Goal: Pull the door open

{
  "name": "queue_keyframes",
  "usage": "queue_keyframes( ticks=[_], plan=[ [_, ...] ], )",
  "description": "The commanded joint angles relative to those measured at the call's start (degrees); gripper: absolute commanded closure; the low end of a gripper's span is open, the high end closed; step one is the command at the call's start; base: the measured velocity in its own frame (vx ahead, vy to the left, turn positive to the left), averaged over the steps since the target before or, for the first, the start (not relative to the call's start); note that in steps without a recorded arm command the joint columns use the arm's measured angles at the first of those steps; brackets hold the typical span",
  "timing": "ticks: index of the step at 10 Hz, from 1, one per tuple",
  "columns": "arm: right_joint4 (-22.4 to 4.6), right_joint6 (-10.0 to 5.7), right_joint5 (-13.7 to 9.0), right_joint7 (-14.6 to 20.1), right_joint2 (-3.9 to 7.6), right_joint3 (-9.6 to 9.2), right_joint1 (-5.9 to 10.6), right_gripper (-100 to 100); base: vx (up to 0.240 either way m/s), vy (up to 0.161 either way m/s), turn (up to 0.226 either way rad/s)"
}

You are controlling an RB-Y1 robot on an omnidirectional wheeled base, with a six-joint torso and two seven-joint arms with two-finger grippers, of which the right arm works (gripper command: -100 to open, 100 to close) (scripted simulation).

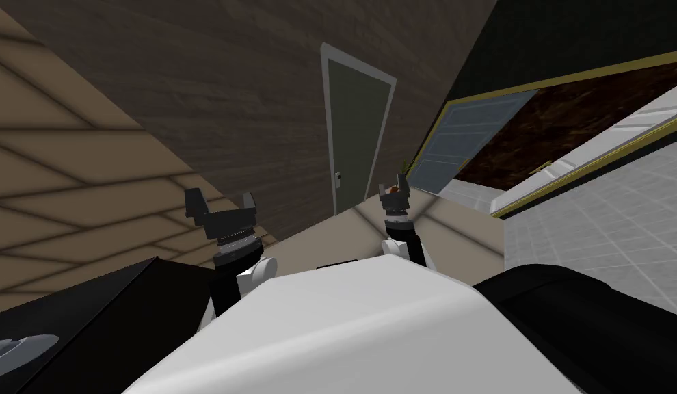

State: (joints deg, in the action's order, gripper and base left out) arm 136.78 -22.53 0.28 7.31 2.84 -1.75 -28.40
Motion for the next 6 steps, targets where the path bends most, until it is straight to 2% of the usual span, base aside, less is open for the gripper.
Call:
queue_keyframes(
  ticks=[1, 6],
  plan=[
    [-1.70, -0.01, 1.13, -1.92, 0.39, 1.06, 0.36, -100, 0.069, -0.015, 0.240],
    [-6.60, -0.06, 4.37, -7.43, 1.19, 4.12, 1.38, -100, 0.123, -0.046, 0.157]
  ],
)
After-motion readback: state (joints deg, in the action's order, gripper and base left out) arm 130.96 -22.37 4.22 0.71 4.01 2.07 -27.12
